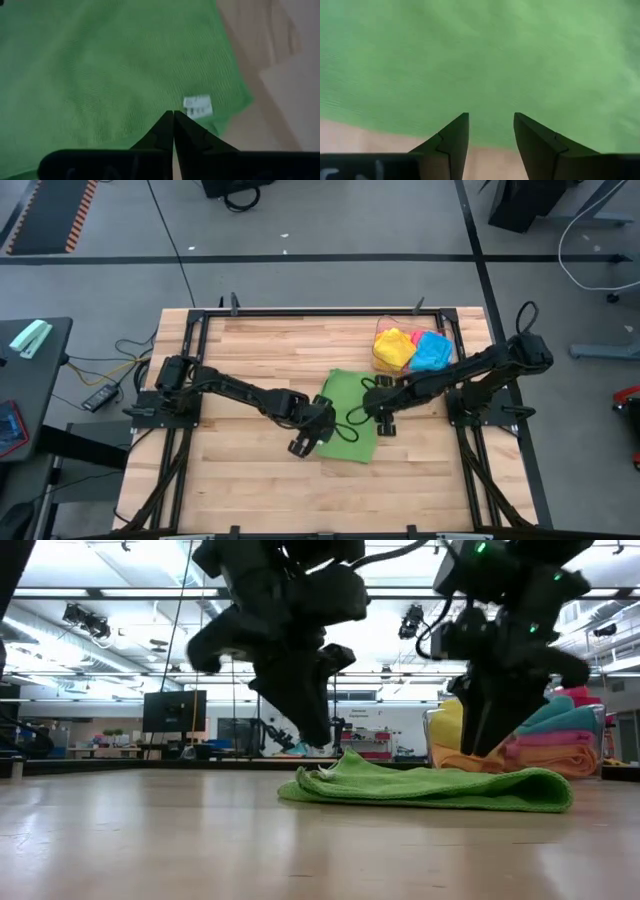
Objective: Fold microfiber towels
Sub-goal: Fold the green microfiber cloth
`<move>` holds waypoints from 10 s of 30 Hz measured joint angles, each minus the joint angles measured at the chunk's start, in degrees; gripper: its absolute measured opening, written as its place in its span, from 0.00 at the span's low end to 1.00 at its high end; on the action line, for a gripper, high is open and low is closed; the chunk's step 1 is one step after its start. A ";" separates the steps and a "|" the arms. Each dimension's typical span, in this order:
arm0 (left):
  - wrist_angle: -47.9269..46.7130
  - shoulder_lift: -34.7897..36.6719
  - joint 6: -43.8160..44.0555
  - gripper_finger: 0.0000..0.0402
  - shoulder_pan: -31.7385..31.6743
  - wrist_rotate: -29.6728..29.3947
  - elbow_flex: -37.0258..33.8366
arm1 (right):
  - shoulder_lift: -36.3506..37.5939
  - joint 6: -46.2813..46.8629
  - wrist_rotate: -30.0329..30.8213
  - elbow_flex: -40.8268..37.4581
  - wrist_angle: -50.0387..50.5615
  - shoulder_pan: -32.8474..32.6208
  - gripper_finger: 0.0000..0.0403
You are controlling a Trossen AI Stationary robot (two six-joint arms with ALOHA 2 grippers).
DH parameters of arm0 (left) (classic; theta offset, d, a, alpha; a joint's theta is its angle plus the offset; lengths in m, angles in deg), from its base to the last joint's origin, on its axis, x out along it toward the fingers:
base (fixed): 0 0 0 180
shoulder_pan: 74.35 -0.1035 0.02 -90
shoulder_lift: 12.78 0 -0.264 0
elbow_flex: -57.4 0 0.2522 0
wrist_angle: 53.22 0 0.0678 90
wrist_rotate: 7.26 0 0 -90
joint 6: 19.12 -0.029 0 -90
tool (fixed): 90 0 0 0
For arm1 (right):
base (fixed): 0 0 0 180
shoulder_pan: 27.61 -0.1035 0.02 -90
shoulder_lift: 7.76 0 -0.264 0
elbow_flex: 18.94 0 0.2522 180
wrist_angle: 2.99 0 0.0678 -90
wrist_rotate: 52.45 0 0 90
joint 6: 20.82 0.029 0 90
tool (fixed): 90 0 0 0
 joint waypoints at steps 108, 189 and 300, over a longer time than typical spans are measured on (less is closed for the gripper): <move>-5.85 -1.75 2.26 0.02 10.18 23.07 4.34 | -21.31 15.26 -2.13 15.49 -27.72 -30.88 0.02; -6.74 -1.66 -3.43 0.37 4.30 4.47 3.72 | -15.71 21.79 15.82 14.21 -6.98 -28.65 0.43; -1.28 -8.18 12.15 0.11 -13.85 8.34 3.72 | -3.38 37.16 14.97 -14.59 -27.32 -10.93 0.08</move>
